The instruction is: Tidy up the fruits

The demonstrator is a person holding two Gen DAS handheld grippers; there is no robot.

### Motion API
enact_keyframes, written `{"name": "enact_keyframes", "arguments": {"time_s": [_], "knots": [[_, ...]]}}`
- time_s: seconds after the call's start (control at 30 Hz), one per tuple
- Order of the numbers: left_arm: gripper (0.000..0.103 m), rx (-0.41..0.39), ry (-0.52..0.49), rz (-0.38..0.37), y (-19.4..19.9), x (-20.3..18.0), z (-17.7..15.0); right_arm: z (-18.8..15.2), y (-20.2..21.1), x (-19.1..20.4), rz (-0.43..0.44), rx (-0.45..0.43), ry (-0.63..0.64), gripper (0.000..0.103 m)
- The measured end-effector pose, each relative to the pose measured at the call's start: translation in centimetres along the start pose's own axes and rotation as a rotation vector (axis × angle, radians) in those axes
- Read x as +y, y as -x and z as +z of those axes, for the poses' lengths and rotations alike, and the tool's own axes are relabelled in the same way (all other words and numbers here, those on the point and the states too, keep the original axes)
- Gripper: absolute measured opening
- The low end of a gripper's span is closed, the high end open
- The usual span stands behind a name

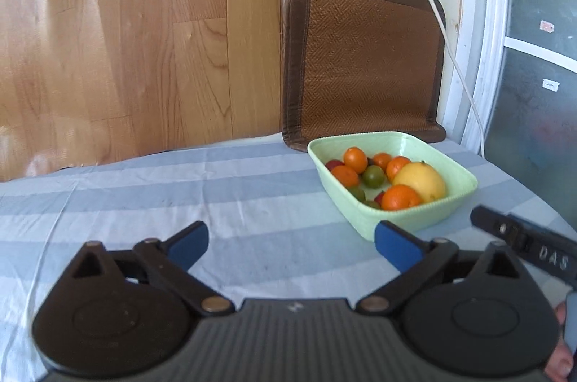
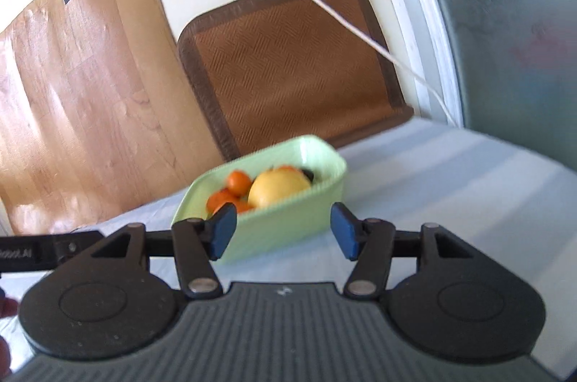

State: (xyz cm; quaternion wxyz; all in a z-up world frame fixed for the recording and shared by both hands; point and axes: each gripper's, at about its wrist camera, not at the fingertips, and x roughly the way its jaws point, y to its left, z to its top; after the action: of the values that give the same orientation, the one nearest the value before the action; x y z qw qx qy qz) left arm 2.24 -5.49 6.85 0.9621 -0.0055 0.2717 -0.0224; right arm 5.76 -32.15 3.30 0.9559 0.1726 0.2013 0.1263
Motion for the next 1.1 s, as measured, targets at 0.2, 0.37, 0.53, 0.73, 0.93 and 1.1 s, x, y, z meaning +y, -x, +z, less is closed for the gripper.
{"name": "enact_keyframes", "arguments": {"time_s": [0.2, 0.37, 0.53, 0.73, 0.93, 1.1], "knots": [[0.103, -0.003, 0.038, 0.019, 3.0, 0.1, -2.1, -2.1, 3.7, 1.3, 0.021, 0.055, -0.032, 0.067], [0.103, 0.026, 0.015, 0.073, 5.3, -0.3, -3.6, -2.9, 5.8, 2.2, 0.051, 0.074, -0.055, 0.073], [0.103, -0.017, -0.002, 0.117, 8.0, -0.7, -4.9, -3.5, 7.2, 3.1, 0.082, 0.105, -0.067, 0.075], [0.103, -0.06, -0.022, 0.161, 10.9, -1.4, -5.7, -4.3, 8.9, 3.7, 0.107, 0.138, -0.078, 0.076], [0.103, -0.088, -0.065, 0.209, 12.7, -2.8, -6.4, -4.4, 10.6, 3.8, 0.13, 0.127, -0.079, 0.077], [0.103, -0.108, -0.081, 0.224, 13.9, -3.8, -6.5, -4.3, 12.0, 4.0, 0.142, 0.098, -0.064, 0.079]]}}
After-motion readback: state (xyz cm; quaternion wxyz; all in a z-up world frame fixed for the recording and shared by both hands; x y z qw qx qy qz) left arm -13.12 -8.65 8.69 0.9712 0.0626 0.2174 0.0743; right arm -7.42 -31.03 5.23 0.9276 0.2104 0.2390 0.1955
